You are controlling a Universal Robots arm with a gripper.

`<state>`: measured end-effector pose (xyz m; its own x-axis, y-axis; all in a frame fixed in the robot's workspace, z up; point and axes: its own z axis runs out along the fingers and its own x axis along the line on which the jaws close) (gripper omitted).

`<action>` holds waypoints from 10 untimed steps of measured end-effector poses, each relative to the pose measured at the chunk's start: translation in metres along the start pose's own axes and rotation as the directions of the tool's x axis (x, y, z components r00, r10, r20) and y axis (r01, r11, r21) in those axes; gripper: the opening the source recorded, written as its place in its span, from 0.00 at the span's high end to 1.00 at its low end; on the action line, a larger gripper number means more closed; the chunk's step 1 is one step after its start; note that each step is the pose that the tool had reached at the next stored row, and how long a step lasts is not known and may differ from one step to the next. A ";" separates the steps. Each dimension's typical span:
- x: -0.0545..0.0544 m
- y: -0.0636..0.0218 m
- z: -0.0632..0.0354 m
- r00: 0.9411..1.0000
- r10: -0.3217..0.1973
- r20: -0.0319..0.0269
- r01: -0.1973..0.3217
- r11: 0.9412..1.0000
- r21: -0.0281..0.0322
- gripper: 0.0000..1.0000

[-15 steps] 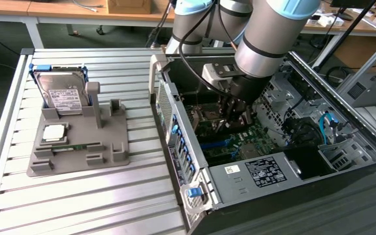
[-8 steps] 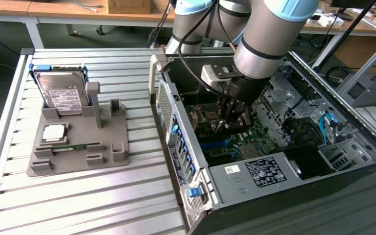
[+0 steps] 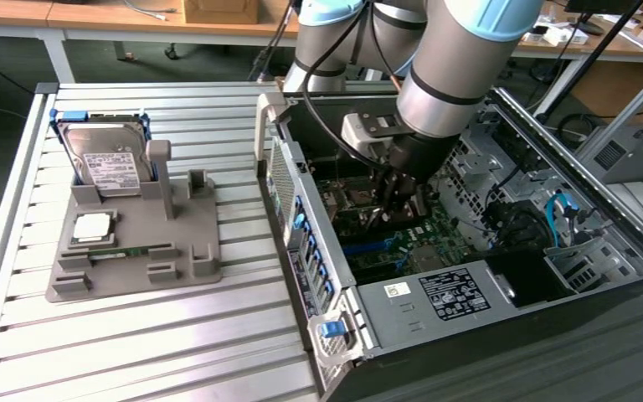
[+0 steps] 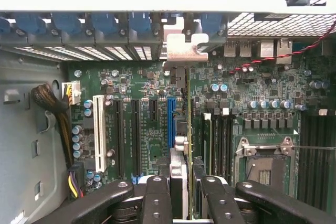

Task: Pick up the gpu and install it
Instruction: 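Insert the gpu into the slot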

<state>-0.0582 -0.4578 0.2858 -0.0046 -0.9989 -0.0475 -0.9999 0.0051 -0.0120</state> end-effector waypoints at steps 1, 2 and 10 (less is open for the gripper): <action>0.000 0.0000 0.0001 1.000 0.000 0.000 0.000 1.000 0.000 0.73; 0.000 0.0001 0.0001 1.000 0.000 0.000 0.000 1.000 0.000 0.73; 0.000 0.0011 0.0016 1.000 0.000 0.000 0.000 1.000 0.000 0.73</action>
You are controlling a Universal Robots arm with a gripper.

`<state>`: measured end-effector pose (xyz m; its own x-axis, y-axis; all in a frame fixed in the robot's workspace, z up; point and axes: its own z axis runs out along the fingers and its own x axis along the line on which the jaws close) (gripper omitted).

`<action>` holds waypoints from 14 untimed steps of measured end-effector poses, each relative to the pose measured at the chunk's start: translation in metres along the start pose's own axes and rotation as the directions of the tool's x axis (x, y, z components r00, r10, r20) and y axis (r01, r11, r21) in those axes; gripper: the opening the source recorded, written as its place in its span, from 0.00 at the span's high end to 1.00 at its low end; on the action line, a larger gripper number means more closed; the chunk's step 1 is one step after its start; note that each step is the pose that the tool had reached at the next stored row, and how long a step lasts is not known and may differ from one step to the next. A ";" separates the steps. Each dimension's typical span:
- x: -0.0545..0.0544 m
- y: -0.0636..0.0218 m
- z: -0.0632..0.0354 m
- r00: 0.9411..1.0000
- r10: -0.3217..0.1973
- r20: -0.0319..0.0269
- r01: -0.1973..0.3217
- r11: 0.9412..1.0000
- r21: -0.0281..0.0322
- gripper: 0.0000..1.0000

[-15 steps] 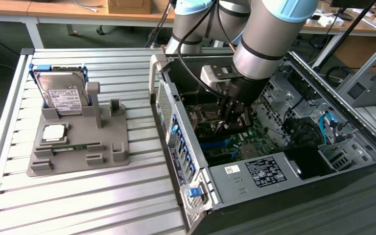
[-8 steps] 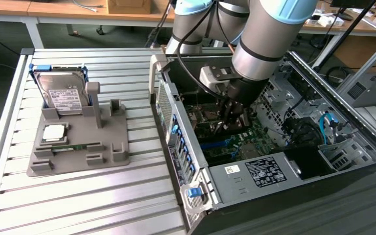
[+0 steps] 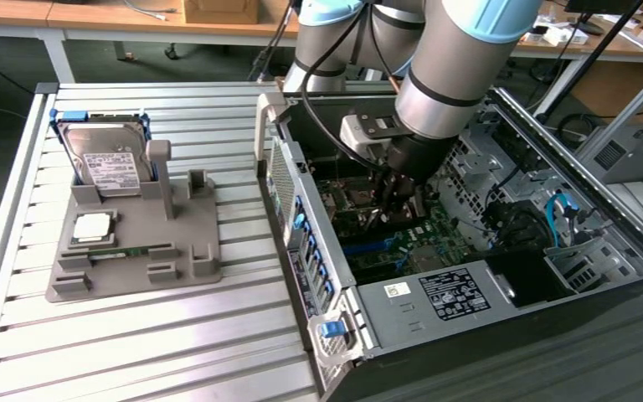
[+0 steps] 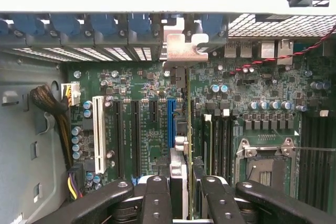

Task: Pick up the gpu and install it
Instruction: 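Insert the gpu into the slot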

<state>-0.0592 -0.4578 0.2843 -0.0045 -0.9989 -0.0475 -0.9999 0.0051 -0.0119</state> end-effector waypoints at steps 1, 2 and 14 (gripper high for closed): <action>0.000 0.0005 0.0002 1.000 0.000 0.000 0.000 1.000 0.000 0.73; 0.000 0.0008 0.0004 1.000 0.000 0.000 0.000 1.000 0.000 0.73; 0.000 0.0052 0.0035 1.000 0.000 0.000 0.000 1.000 0.000 0.73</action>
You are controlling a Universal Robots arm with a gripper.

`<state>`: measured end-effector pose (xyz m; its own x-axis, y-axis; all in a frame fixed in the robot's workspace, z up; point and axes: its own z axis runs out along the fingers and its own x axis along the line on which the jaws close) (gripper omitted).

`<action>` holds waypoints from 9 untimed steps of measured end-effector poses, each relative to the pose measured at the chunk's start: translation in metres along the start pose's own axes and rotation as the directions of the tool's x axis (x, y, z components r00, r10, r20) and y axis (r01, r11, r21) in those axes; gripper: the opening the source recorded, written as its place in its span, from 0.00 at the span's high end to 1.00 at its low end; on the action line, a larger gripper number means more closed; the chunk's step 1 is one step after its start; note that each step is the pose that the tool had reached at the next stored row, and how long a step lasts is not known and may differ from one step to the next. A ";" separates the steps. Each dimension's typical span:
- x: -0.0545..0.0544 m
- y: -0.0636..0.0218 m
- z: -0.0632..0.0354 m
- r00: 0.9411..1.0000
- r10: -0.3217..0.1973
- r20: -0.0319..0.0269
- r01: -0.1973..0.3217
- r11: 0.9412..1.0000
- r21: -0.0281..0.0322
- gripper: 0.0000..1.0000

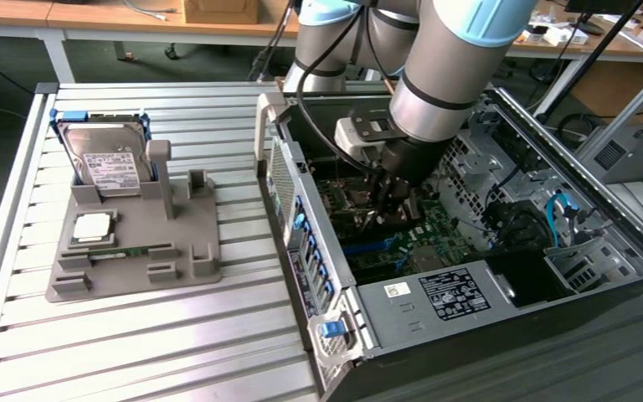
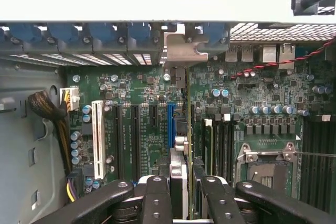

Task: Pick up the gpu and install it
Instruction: 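Insert the gpu into the slot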

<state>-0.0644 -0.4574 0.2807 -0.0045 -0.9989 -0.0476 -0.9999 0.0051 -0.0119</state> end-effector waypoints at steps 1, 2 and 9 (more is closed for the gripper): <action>0.000 0.0001 0.0002 1.000 0.000 0.000 0.000 1.000 0.000 0.73; 0.000 0.0003 0.0004 1.000 0.000 0.000 0.000 1.000 0.000 0.73; 0.002 0.0027 0.0012 1.000 0.000 0.000 0.000 1.000 0.000 0.73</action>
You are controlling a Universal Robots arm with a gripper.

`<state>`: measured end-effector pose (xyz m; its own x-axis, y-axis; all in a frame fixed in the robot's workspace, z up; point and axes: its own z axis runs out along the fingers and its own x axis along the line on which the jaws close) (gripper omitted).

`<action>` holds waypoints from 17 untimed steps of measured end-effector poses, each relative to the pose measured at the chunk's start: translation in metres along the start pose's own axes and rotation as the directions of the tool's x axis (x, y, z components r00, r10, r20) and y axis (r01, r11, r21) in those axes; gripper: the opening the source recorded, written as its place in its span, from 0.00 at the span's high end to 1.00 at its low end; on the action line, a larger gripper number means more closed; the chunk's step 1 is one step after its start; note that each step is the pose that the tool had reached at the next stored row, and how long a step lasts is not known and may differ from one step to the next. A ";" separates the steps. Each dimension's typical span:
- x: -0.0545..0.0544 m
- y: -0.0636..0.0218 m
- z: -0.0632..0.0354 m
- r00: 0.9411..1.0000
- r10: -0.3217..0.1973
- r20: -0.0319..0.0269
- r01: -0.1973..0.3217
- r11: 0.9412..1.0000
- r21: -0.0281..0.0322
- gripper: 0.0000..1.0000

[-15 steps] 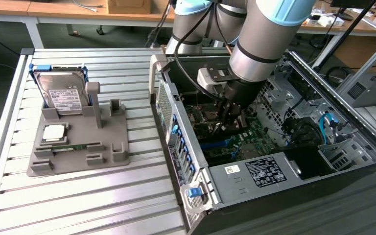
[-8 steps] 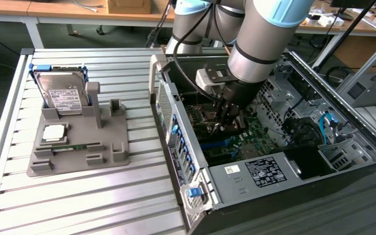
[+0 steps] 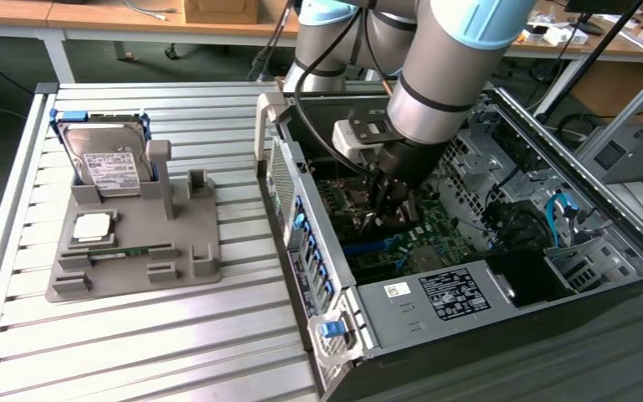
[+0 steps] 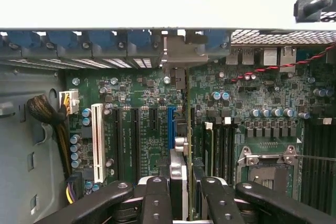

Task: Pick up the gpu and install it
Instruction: 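Insert the gpu into the slot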

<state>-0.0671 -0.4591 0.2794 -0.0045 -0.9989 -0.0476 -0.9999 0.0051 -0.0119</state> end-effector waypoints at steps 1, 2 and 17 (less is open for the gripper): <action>0.001 0.0001 0.0000 1.000 0.000 0.000 0.000 1.000 0.000 0.73; 0.002 0.0003 0.0000 1.000 0.000 0.000 0.000 1.000 0.000 0.73; 0.003 0.0014 0.0014 1.000 0.000 0.000 0.000 1.000 0.000 0.73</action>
<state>-0.0685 -0.4619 0.2779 -0.0045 -0.9989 -0.0476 -0.9999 0.0051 -0.0120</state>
